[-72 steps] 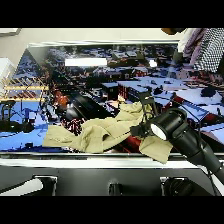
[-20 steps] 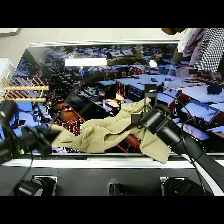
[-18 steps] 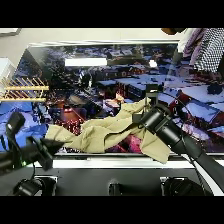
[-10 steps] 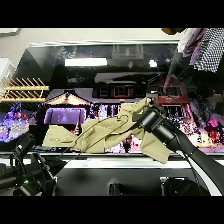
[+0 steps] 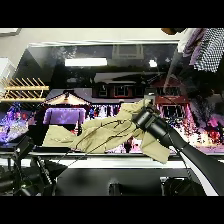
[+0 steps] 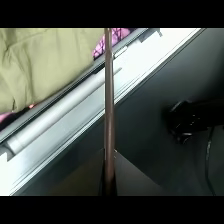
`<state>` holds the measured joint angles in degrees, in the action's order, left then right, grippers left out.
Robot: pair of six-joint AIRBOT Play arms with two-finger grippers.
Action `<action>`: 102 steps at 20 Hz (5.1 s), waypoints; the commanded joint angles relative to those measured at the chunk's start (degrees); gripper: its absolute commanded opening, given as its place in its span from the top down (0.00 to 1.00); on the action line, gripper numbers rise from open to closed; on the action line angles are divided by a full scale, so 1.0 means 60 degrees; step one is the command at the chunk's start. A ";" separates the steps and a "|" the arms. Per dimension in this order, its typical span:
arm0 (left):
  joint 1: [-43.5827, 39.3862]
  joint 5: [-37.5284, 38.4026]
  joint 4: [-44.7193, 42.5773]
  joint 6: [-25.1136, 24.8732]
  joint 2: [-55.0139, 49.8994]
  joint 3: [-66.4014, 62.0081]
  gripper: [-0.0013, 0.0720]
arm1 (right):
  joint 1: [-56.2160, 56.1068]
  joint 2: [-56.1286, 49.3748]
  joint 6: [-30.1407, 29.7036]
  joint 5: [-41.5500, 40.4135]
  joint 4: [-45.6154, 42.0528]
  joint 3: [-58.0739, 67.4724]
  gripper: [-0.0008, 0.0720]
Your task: Fold the clothes and pants, and hang the long-sleeved shirts on hangers.
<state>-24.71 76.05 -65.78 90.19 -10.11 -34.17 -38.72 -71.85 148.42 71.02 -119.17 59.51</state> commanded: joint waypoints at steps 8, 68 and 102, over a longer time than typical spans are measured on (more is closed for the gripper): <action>-0.0004 0.0667 -0.0007 -0.0069 0.0284 -0.0204 0.97 | 0.0000 -0.0164 0.0900 -0.0539 -0.0233 0.0011 0.95; -0.0186 -0.5584 0.5723 -0.6972 -0.5493 0.0572 0.97 | -0.0007 0.2652 -0.1774 -0.1982 0.2470 0.0051 0.87; -0.0321 -0.5741 0.5716 -0.6965 -0.5493 0.0576 0.96 | 0.7890 0.1155 -2.2851 0.0987 0.9861 0.0998 0.38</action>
<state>-26.61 40.53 -31.46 48.42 -43.05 -30.70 8.73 -62.72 22.59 78.37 -63.55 65.45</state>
